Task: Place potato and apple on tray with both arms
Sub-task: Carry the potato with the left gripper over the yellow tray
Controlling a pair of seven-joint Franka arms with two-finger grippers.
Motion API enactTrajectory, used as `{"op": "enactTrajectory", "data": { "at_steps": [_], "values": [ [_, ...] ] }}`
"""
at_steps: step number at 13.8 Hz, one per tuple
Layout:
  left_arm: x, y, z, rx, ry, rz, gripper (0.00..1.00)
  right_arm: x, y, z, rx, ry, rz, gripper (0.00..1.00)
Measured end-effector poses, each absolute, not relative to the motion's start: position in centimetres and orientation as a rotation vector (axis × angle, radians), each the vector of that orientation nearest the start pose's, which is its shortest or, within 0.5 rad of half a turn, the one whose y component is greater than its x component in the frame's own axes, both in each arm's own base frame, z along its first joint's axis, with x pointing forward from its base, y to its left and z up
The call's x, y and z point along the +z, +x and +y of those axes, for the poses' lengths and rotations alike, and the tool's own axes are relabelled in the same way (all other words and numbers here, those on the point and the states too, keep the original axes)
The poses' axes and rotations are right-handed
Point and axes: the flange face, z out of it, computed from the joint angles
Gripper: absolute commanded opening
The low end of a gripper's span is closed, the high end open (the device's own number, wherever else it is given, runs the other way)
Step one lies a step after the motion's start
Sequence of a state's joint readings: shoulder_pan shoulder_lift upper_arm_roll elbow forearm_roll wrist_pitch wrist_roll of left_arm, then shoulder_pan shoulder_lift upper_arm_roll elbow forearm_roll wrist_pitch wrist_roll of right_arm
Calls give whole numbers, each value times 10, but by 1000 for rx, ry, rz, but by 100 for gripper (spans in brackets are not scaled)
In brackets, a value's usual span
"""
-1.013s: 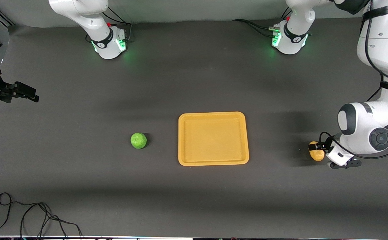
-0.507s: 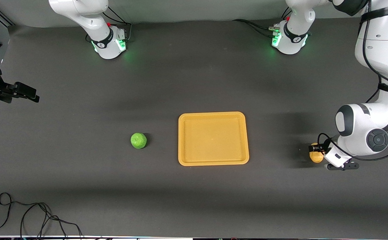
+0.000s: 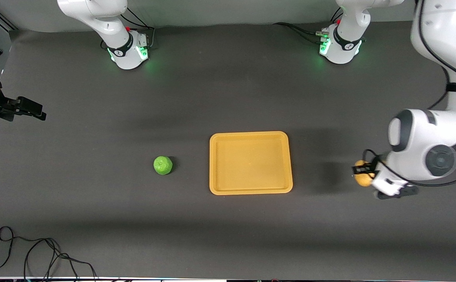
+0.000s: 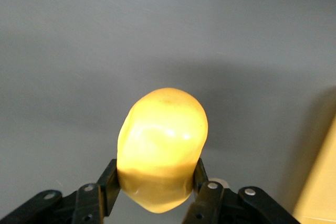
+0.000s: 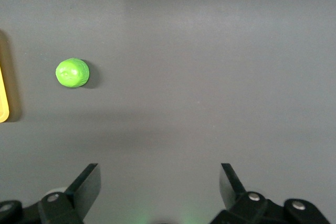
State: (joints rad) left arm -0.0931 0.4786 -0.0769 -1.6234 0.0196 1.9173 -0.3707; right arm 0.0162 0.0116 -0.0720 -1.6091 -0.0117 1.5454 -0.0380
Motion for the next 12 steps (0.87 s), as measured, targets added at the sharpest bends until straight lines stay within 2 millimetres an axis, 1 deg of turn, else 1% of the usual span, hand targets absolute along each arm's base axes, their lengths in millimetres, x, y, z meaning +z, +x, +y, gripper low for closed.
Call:
{"op": "enactTrajectory", "data": {
  "at_steps": [1,3,4,6,8,9,10,11,12],
  "values": [
    [337,645,-143,268,-3071,-334,4,598,553,-32,120,-3148,28,100],
    [334,628,-214,258,-3049,-367,3,598,553,-32,120,-3148,28,100],
    [326,620,-245,267,-3037,-370,3,598,553,-32,120,-3148,27,100],
    [294,605,-292,302,-3009,-359,3,598,553,-28,120,-3148,15,100],
    [264,595,-328,284,-3009,-376,3,598,553,-19,120,-3146,4,100],
    [251,592,-341,271,-3014,-390,3,598,554,-14,117,-3138,6,100],
    [241,589,-350,258,-3022,-396,2,598,555,-4,108,-3127,4,100],
    [233,588,-356,246,-3030,-398,2,598,557,15,87,-3120,4,100],
    [226,588,-357,248,-3029,-399,2,597,559,40,61,-3118,22,100]
  ]
}}
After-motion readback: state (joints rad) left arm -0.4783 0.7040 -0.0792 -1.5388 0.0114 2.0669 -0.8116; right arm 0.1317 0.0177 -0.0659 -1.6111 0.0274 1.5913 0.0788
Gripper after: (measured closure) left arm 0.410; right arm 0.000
